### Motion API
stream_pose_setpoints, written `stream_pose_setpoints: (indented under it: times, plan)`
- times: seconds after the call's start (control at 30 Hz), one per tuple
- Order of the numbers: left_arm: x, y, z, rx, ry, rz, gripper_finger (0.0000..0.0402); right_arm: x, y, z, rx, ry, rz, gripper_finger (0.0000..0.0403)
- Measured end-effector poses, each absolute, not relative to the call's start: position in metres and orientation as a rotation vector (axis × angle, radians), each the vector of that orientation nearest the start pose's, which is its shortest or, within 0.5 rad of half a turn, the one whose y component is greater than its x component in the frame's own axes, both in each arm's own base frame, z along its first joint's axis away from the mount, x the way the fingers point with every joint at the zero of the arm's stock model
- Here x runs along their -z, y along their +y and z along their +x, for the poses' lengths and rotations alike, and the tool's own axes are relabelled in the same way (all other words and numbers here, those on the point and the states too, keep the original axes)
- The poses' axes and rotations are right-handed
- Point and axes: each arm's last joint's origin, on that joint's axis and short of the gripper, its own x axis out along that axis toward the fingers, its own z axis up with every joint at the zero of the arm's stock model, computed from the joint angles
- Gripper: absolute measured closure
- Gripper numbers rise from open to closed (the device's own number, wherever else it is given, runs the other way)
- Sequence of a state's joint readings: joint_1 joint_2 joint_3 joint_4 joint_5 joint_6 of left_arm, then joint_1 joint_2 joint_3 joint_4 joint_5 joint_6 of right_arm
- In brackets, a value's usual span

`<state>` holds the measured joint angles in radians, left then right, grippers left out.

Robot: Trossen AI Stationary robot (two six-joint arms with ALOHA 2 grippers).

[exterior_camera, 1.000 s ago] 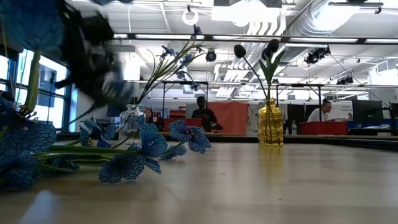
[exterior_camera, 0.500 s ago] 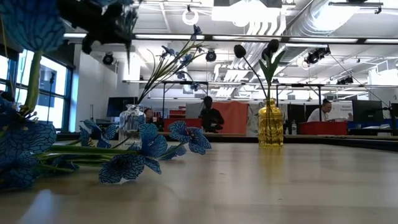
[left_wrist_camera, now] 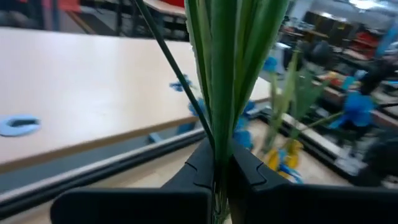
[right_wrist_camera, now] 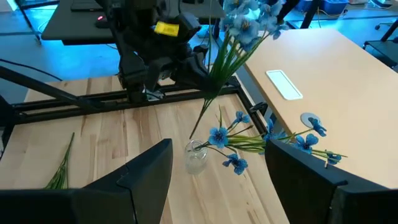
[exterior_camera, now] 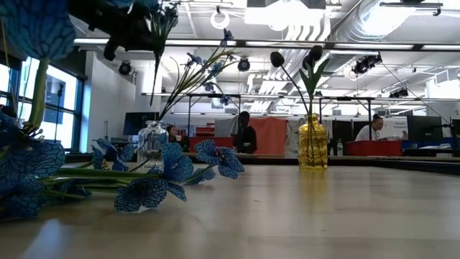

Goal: Sort flowers into vase by color
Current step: Put the top blue flowers into the transparent crystal vase

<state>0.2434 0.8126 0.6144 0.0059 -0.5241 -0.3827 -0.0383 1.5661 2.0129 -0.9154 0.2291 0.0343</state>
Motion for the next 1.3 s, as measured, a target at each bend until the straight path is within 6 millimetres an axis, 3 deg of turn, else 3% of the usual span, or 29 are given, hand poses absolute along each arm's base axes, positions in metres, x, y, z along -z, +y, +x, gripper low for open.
stream_pose_setpoints:
  times: [0.23,0.4,1.0,1.3]
  plan:
    - [-0.282,0.059,0.18,-0.876,0.075,-0.279,0.0401,-0.485,-0.018,0.299,0.274,0.45,0.003,0.0151]
    - [-0.259,0.061,0.19,-0.844,0.029,-0.305,0.0401,-0.486,-0.018,0.3,0.274,0.439,0.004,0.0151]
    - [-0.215,0.049,0.173,-0.838,0.029,-0.345,0.0401,-0.487,-0.018,0.3,0.277,0.429,0.021,0.0151]
    - [-0.211,0.045,0.174,-0.73,0.068,-0.36,0.0377,-0.489,-0.018,0.301,0.276,0.402,0.023,0.0151]
